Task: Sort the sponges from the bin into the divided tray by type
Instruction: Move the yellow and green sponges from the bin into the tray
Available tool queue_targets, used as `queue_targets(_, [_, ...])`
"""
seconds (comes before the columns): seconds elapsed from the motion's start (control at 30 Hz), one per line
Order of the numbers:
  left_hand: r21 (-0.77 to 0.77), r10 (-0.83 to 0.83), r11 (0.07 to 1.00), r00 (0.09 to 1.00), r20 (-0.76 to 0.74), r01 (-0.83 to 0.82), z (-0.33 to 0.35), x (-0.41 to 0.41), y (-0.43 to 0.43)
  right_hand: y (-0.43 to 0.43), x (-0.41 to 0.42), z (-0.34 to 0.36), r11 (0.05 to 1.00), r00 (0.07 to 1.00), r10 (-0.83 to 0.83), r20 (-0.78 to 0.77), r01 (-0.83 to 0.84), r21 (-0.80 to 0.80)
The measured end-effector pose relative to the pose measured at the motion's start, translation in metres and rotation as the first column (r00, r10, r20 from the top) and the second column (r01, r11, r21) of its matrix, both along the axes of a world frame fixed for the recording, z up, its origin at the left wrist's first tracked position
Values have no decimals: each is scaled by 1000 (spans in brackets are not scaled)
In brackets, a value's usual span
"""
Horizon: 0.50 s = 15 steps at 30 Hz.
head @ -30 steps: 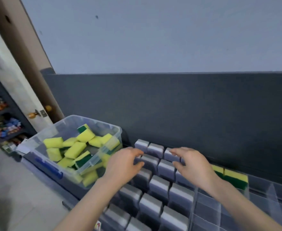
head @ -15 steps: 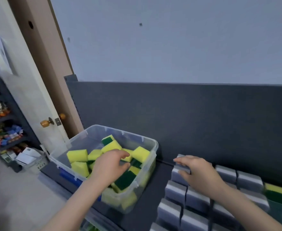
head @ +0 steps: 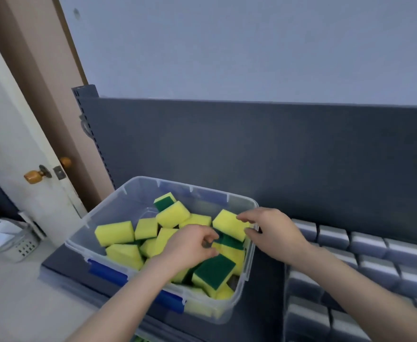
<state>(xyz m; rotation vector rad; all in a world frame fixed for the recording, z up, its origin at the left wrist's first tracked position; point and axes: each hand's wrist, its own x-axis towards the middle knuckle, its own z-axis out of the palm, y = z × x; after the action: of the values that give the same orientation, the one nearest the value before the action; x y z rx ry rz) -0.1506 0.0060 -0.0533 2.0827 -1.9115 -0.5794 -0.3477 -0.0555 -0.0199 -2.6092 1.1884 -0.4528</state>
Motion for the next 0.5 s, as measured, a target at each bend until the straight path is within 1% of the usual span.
queue_targets(0.1, [139, -99, 986, 994, 54, 91, -11, -5, -10, -14, 21, 2, 1000, 998, -4, -62, 5, 3])
queue_targets(0.17, [232, -142, 966, 986, 90, 118, -17, -5, -12, -26, 31, 0, 1000, 990, 10, -139, -12, -10])
queue_targets(0.27, [303, -204, 940, 969, 137, 155, -17, -6, -10, -43, 44, -6, 999, 964, 32, -264, -30, 11])
queue_targets(0.37, [388, -280, 902, 940, 196, 187, -16, -12, -8, -55, 60, -17, 999, 922, 24, -387, -6, 48])
queue_targets(0.43, [402, -264, 898, 948, 177, 176, -17, -13, -7, -59, 74, -27, 999, 885, 1, -465, 20, 40])
queue_targets(0.5, [387, -208, 910, 972, 113, 150, -18, -12, -7, -59, 87, -35, 999, 855, -29, -517, 47, 22])
